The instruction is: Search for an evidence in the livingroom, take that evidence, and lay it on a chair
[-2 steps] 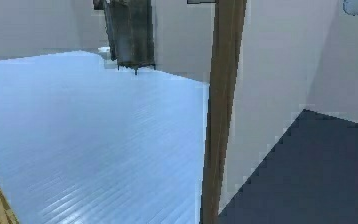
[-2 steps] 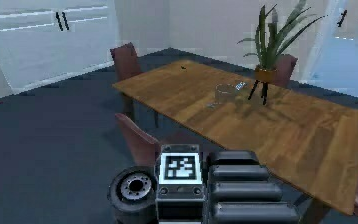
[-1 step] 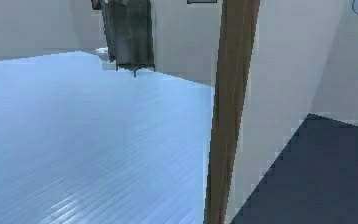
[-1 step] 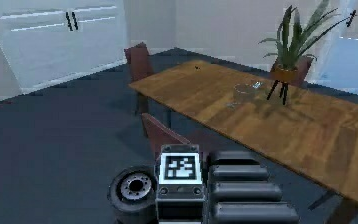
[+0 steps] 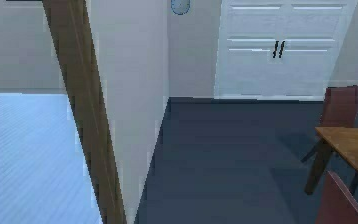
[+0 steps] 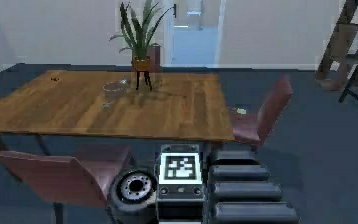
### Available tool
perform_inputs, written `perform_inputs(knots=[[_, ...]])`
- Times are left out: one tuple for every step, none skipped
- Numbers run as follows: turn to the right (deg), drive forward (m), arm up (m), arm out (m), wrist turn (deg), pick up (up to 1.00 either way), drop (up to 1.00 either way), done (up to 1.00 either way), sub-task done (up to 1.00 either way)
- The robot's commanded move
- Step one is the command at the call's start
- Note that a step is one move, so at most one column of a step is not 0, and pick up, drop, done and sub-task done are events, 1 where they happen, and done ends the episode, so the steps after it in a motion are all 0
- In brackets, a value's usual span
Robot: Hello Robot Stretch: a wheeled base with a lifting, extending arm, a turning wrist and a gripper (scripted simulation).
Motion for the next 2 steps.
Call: perform_inputs(knots=[[0.0, 0.45, 0.0, 0.0, 0.0, 0.0, 0.0, 0.0, 0.0], [-45.0, 0.0, 0.0, 0.0, 0.0, 0.0, 0.0, 0.0, 0.0]])
